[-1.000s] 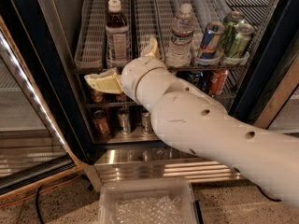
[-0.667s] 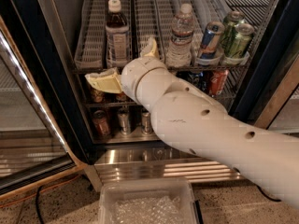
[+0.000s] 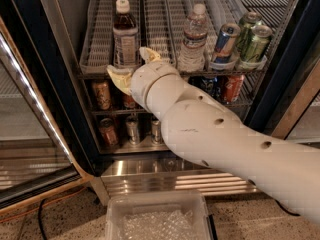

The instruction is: Pick blue plastic bottle from top shelf of fridge

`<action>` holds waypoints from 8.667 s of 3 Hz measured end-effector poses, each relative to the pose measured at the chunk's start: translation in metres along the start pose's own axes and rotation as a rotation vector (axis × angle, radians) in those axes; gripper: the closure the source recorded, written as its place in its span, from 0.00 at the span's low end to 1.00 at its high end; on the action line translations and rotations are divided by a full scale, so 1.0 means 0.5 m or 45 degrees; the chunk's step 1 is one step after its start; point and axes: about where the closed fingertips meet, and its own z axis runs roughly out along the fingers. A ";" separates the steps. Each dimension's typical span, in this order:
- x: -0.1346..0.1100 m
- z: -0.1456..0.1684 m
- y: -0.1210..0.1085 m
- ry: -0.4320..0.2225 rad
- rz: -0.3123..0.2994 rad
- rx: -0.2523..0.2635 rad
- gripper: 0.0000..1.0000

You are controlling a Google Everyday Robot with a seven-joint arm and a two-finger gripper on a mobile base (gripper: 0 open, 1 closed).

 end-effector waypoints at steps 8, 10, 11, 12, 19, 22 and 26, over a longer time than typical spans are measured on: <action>0.008 0.222 -0.128 -0.097 -0.014 0.191 0.51; 0.014 0.236 -0.133 -0.093 -0.003 0.198 0.39; 0.011 0.226 -0.112 -0.095 0.011 0.182 0.19; 0.010 0.216 -0.100 -0.096 0.015 0.177 0.00; 0.027 0.269 -0.135 -0.091 0.015 0.219 1.00; -0.012 0.268 -0.132 -0.114 0.045 0.154 1.00; -0.101 0.221 -0.165 -0.142 0.114 -0.009 1.00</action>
Offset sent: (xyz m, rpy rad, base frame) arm 0.0349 0.0087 -0.0164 0.0414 -0.0187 -0.0566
